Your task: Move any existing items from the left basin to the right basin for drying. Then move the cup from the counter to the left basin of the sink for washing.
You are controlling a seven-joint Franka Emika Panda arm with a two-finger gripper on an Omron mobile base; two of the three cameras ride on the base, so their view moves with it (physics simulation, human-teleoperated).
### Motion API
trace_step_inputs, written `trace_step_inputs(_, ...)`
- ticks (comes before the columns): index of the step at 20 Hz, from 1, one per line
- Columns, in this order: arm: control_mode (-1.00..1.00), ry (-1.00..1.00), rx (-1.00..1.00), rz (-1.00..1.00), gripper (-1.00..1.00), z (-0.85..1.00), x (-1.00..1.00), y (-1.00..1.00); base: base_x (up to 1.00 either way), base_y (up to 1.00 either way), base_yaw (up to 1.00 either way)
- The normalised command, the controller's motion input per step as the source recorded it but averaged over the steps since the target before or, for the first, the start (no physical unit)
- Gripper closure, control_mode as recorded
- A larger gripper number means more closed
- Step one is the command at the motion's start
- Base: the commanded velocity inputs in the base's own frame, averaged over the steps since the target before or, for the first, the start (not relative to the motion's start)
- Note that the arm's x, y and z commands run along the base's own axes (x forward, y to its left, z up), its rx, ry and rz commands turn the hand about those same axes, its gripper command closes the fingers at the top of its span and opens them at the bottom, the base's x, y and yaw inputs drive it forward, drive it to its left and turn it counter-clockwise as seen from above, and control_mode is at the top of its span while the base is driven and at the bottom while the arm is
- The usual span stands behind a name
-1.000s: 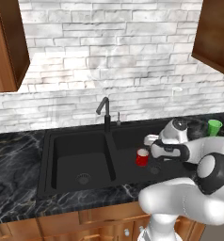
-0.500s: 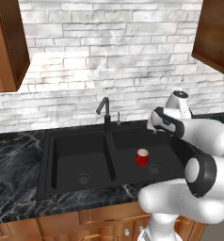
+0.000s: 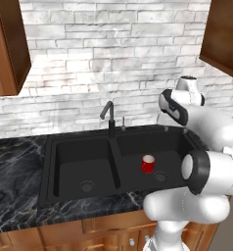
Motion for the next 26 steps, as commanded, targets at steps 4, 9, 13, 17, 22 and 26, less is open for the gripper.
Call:
trace_step_inputs(4,-1.00,0.08,-0.02,0.00,-1.00,0.35,-0.29,-0.26,0.00,0.00,0.00)
trace_step_inputs(9,-1.00,0.03,-0.03,0.00,-1.00,0.23,-0.23,-0.29,0.00,0.00,0.00)
trace_step_inputs(13,-1.00,0.00,-0.02,0.00,-1.00,0.04,-0.24,-0.34,0.00,0.00,0.00)
trace_step_inputs(17,-1.00,0.00,-0.02,0.00,-1.00,0.00,-0.20,-0.37,0.00,0.00,0.00)
trace_step_inputs(22,-1.00,-0.05,-0.02,0.00,-1.00,0.00,-0.23,-0.41,0.00,0.00,0.00)
trace_step_inputs(26,-1.00,-0.08,-0.03,0.00,-1.00,0.02,-0.14,-0.42,0.00,0.00,0.00)
